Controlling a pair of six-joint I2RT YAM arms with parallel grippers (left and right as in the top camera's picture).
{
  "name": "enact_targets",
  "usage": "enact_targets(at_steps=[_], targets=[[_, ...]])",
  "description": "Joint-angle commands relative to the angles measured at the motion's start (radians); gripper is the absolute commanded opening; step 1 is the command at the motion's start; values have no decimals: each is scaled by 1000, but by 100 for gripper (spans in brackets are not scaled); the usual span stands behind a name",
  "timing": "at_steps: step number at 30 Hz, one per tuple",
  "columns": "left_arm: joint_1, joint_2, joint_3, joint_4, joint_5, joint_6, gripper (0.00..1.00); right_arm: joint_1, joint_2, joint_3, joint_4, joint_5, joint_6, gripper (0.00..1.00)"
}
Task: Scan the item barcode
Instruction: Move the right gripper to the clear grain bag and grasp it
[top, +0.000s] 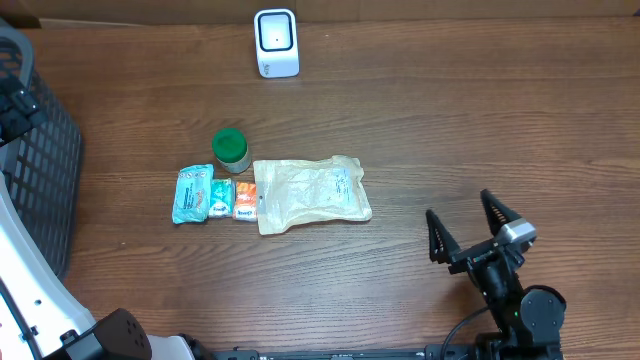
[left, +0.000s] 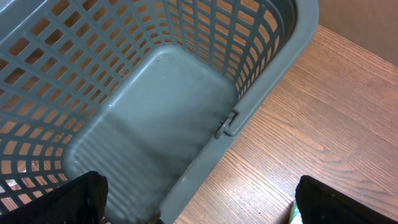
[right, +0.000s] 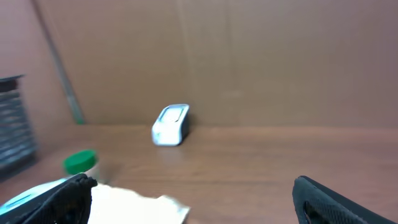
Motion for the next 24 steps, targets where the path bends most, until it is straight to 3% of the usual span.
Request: enact_targets(at_steps=[1, 9, 18, 24], targets=[[4, -20, 14, 3, -10, 16, 100, -3, 35, 88, -52, -143, 57, 100], [4, -20, 14, 3, -10, 16, 99, -3, 319, 435, -253, -292, 56, 100], [4, -20, 14, 3, -10, 16, 100, -2, 695, 902, -730, -358, 57, 100], [4, -20, 14, 3, -10, 16, 100, 42, 919, 1066, -981, -358, 101, 100]])
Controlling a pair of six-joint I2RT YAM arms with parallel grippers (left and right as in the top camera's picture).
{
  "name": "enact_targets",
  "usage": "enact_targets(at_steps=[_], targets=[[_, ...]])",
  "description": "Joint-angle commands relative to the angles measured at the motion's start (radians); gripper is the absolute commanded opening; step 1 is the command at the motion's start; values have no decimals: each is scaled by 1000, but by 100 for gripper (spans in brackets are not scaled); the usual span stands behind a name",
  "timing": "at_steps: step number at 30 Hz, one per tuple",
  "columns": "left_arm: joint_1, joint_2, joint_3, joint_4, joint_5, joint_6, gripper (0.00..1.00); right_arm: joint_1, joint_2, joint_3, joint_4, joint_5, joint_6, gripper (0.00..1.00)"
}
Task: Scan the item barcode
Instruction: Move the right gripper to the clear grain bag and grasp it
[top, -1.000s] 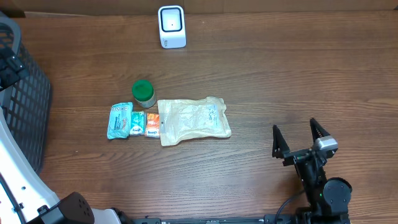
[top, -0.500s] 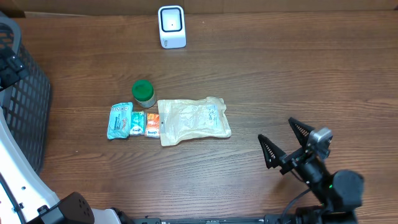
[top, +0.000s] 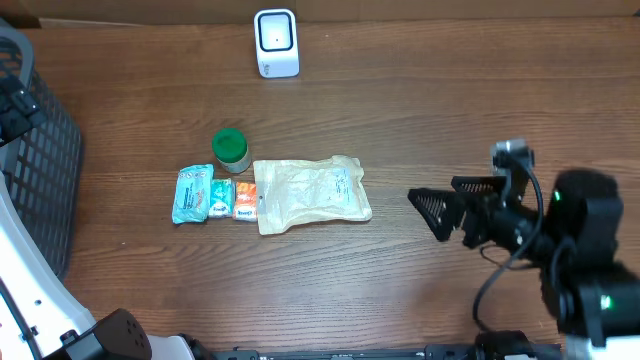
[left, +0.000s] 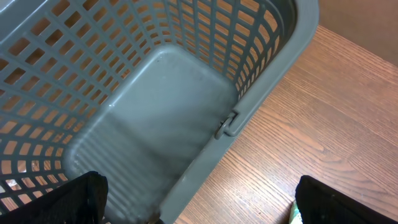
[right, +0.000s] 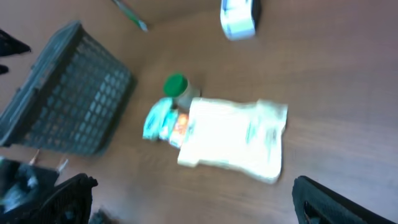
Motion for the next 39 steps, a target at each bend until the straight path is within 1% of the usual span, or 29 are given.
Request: enact_targets(at_steps=[1, 5, 7, 8, 10, 12, 13, 14, 16, 18, 25, 30, 34, 39], targets=[[4, -20, 14, 3, -10, 16, 100, 46, 121, 71, -76, -12, 56, 100], [4, -20, 14, 3, -10, 16, 100, 118, 262, 77, -114, -12, 171, 100], [4, -20, 14, 3, -10, 16, 100, 144, 338, 77, -102, -8, 190, 100], [4, -20, 14, 3, -10, 16, 100, 148, 397, 77, -58, 10, 190, 100], [4, -20, 14, 3, -10, 16, 100, 148, 464, 77, 10, 5, 206, 100], [4, -20, 14, 3, -10, 16, 100, 149, 520, 76, 86, -43, 222, 100], [4, -20, 14, 3, -10, 16, 99, 159, 547, 77, 120, -48, 223, 92], [4, -20, 14, 3, -10, 16, 100, 170, 568, 76, 143, -48, 228, 82], [4, -20, 14, 3, -10, 16, 100, 220, 628, 76, 188, -17, 313, 74], [4, -20, 14, 3, -10, 16, 100, 281, 674, 76, 216, 37, 404, 71], [4, -20, 14, 3, -10, 16, 100, 557, 799, 76, 289, 267, 768, 68], [4, -20, 14, 3, -10, 16, 99, 648, 832, 76, 297, 460, 955, 68], [4, -20, 14, 3, -10, 16, 99, 688, 898, 76, 335, 534, 1039, 68], [4, -20, 14, 3, -10, 16, 100, 704, 977, 76, 439, 540, 1038, 68]])
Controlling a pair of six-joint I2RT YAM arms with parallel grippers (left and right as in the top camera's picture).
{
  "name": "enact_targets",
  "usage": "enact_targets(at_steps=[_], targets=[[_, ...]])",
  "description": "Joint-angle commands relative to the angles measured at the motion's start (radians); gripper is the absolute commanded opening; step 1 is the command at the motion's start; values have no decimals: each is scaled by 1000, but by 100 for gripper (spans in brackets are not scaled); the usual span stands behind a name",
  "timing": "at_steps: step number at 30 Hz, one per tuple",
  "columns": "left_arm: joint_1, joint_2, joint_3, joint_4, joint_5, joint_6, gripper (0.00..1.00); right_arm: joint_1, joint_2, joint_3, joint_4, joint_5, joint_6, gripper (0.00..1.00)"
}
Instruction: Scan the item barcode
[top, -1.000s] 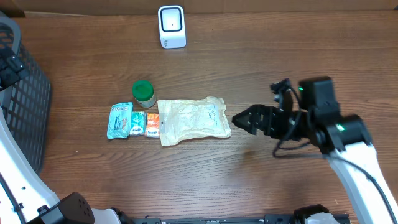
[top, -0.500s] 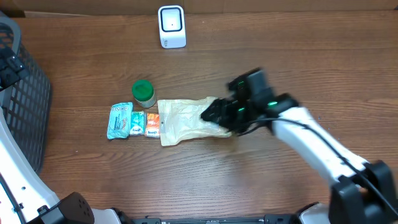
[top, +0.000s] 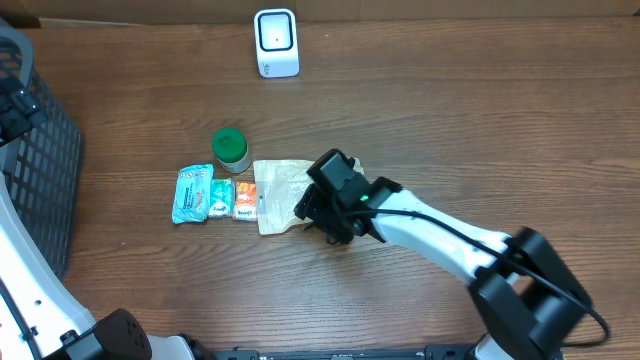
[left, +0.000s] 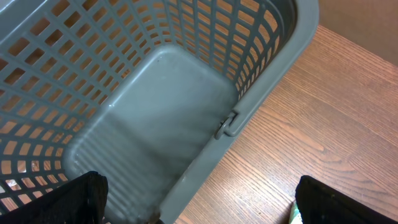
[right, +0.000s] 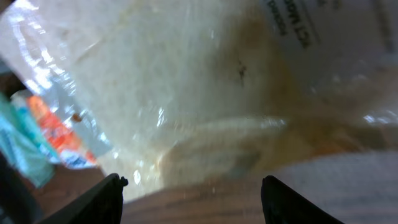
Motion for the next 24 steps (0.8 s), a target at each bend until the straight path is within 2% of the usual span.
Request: enact_targets(at_steps=[1, 6, 8, 15, 21, 24], targets=[[4, -20, 14, 3, -10, 16, 100, 9, 38, 21, 44, 60, 50, 68], [4, -20, 14, 3, -10, 16, 99, 9, 56, 21, 82, 154, 45, 66], [4, -20, 14, 3, -10, 16, 100, 9, 56, 21, 80, 201, 22, 60], [4, -20, 14, 3, -10, 16, 99, -46, 56, 21, 80, 249, -195, 44], [4, -20, 14, 3, -10, 16, 100, -170, 56, 22, 123, 233, -318, 48], [4, -19, 14, 3, -10, 16, 100, -267, 56, 22, 204, 109, -436, 54]])
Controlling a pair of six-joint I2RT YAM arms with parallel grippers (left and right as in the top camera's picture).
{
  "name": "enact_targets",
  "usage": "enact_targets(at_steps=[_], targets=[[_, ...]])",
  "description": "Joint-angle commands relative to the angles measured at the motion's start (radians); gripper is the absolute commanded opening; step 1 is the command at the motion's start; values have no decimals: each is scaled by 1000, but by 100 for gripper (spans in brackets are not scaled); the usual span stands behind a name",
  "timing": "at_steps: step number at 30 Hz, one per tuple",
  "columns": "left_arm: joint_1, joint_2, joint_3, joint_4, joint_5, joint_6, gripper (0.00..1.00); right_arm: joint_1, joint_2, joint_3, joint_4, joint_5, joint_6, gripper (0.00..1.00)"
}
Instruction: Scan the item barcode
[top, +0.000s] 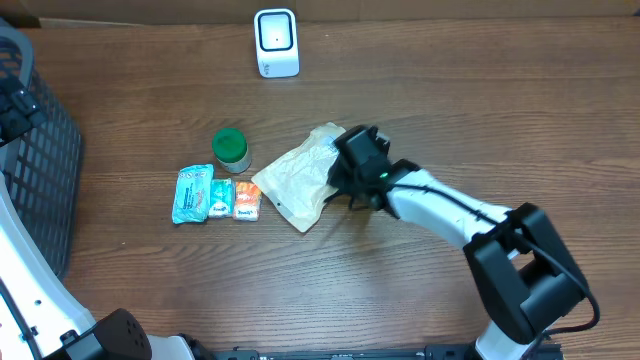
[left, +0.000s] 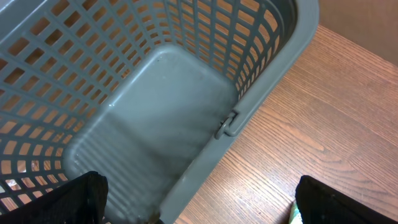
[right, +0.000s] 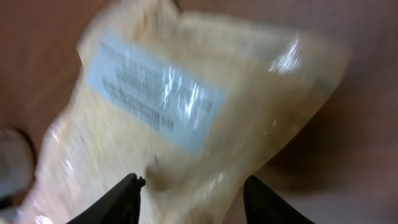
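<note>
The item is a clear pouch (top: 295, 185) of pale contents with a white printed label (right: 155, 99). It now lies slanted in the middle of the table. My right gripper (top: 350, 175) is at the pouch's right end, and its fingers (right: 129, 194) are closed in on the plastic from both sides. The white barcode scanner (top: 276, 42) stands at the table's back edge. My left gripper (left: 199, 208) hangs open over the grey basket (left: 155, 106) at the far left, holding nothing.
A green-lidded jar (top: 230, 148) stands left of the pouch. In front of it lie a teal packet (top: 192, 193), a small teal packet (top: 222, 197) and an orange one (top: 246, 200) in a row. The basket's rim (top: 40, 150) edges the table's left side.
The pouch has turned from lying flat and square to slanting, its right end now further back and towards the scanner. My right gripper has moved back with it, its fingers closer together.
My right gripper stood open at the table's front right, then hovered higher facing the items. Then it was down on the pouch's front edge. Now it grips the pouch, which has swung round. The left arm stayed over the basket throughout.
</note>
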Motion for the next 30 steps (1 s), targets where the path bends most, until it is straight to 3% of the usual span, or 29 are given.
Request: enact_targets(at_steps=[1, 5, 11, 17, 25, 30], targets=[[4, -19, 14, 3, -10, 16, 100, -114, 5, 22, 85, -154, -187, 56], [4, -19, 14, 3, -10, 16, 99, -205, 5, 22, 140, -374, -245, 60], [4, -20, 14, 3, -10, 16, 100, -253, 7, 21, 37, -591, -228, 69], [4, -19, 14, 3, -10, 16, 100, -189, 30, 4, -5, -563, -153, 71], [4, -19, 14, 3, -10, 16, 100, -119, 115, -47, 212, -492, -19, 71], [4, -19, 14, 3, -10, 16, 99, -100, 190, -47, 325, -478, -11, 70]])
